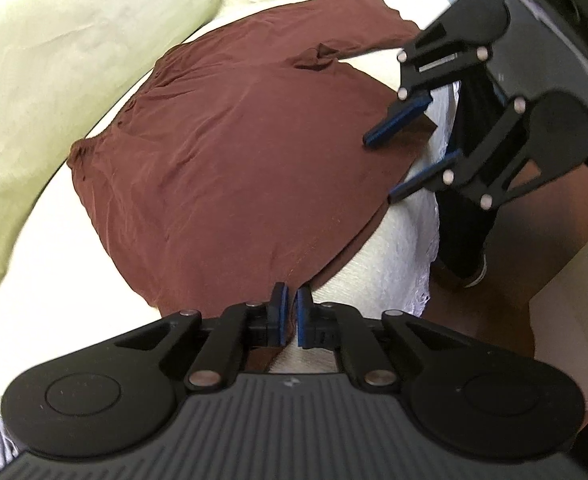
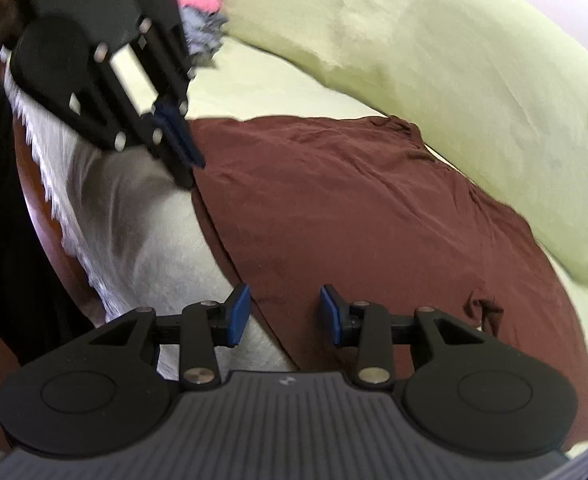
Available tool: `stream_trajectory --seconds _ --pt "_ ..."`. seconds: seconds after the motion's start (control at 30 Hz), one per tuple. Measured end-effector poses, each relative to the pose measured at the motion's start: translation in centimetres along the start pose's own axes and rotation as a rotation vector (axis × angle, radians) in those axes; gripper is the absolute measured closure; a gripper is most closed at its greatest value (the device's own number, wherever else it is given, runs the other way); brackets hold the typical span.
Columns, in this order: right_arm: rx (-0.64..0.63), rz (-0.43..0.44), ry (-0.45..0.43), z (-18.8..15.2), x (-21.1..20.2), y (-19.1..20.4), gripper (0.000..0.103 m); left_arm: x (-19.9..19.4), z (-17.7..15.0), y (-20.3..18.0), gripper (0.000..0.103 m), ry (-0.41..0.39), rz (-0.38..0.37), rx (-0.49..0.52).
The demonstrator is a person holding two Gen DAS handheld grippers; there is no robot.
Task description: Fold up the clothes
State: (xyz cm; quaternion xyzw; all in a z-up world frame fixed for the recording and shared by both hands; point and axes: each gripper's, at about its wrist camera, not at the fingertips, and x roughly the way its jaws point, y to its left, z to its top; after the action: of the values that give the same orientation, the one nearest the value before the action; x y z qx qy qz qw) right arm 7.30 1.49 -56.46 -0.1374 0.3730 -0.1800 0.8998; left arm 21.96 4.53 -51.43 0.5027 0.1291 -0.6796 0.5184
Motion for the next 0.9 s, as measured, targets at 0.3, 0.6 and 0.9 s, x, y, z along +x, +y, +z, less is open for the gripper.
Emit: stream_trajectory --seconds 0.3,0.6,0.9 --pt "-0.018 -0.014 -0.005 -0.2 -0.5 -0.4 0.076 -0.1 -0.1 0.1 0.100 -0.001 -0.008 0.004" --pt "-0.087 -0.021 -0.014 -0.3 -1.0 0.3 0.085 0.0 0.1 0.0 0.099 -0.003 0.011 0.021" --pt "-0.087 0.001 -0.009 -0.2 -1.3 0.1 0.100 -0.1 -0.1 -0.2 0.100 0.010 0.003 0.023"
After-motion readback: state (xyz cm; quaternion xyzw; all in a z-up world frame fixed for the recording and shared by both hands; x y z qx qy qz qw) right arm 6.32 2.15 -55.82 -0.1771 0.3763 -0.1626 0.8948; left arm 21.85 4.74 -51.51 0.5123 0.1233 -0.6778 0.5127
